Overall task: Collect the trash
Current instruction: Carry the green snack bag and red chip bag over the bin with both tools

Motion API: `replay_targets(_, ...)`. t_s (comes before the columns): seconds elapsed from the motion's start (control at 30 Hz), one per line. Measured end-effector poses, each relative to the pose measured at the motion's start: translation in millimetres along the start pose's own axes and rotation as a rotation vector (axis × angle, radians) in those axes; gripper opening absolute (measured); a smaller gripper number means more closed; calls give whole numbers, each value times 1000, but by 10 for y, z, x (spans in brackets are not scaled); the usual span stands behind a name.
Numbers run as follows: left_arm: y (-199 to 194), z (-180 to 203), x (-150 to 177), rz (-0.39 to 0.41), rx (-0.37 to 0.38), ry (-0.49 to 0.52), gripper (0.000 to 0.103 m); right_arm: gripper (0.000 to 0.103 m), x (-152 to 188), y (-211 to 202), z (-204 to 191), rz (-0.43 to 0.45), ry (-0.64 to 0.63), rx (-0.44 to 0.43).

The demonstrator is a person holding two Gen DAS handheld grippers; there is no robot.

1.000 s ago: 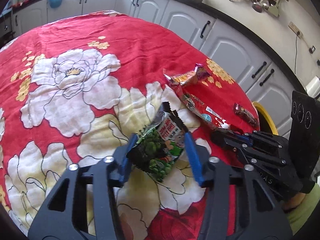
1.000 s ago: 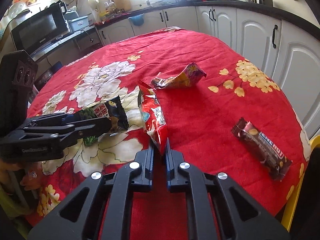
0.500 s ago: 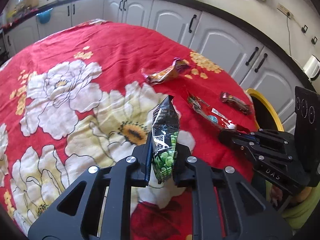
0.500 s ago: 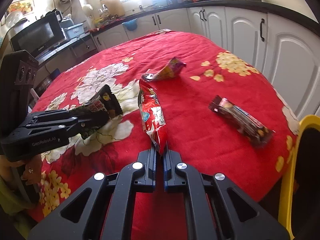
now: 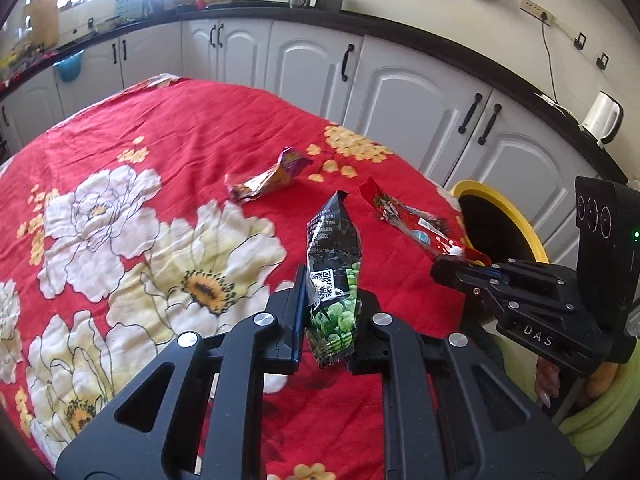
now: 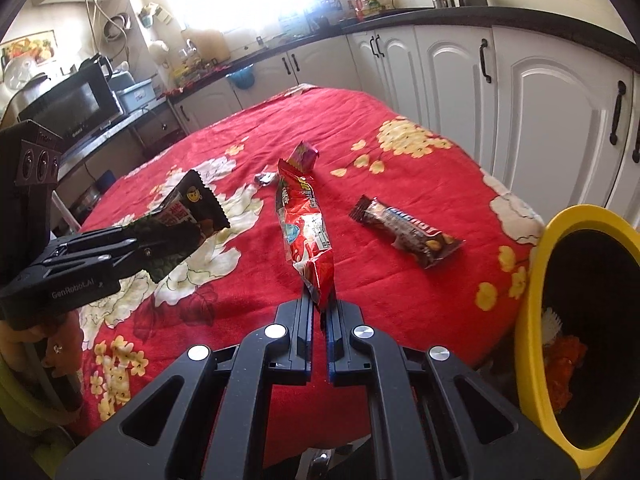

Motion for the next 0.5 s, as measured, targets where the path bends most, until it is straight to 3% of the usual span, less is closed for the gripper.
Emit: replay_targets(0.5,-74,387,-168,50,43,18,9,5,-73,-438,267,81,60,45)
Point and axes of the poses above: each gripper's, at about its wrist camera, not at the fingertips, and y roughly the way its jaws point, z to its right, x to its underside, the point moved 2 cm from there along y, roughly the way its jaws point, and after that the axes turned 6 degrees about y, right-handed, at the moved point
